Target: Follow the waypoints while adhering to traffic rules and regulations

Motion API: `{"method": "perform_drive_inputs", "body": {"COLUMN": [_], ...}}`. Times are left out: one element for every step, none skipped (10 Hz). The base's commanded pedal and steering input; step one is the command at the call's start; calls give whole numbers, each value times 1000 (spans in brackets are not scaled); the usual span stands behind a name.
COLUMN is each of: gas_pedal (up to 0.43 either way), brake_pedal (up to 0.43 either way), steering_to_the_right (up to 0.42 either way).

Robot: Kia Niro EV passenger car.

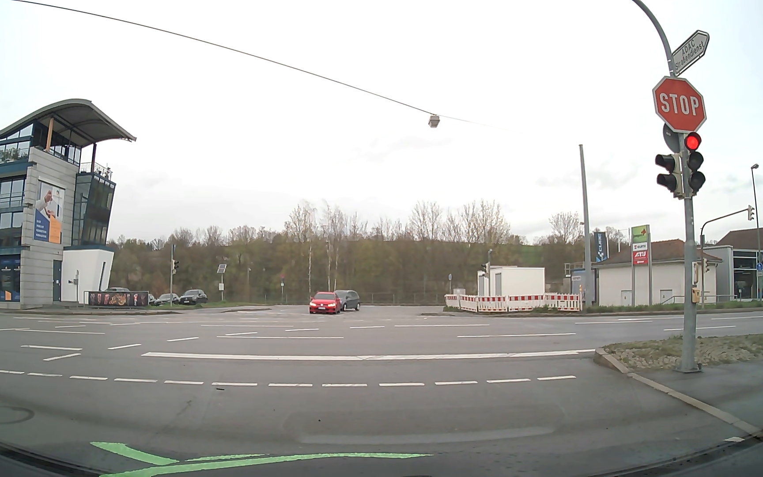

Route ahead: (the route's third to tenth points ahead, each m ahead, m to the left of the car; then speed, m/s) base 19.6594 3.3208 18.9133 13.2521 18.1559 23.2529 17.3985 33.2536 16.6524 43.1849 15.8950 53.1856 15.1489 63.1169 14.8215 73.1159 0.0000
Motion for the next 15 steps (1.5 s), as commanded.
{"method": "perform_drive_inputs", "body": {"gas_pedal": [0,0,0,0,0,0,0,0,0,0,0,0,0,0,0], "brake_pedal": [409,409,402,402,409,409,409,409,402,409,409,409,409,409,409], "steering_to_the_right": [-73,-73,-73,-73,-73,-73,-73,-73,-73,-73,-73,-73,-73,-73,-73]}}
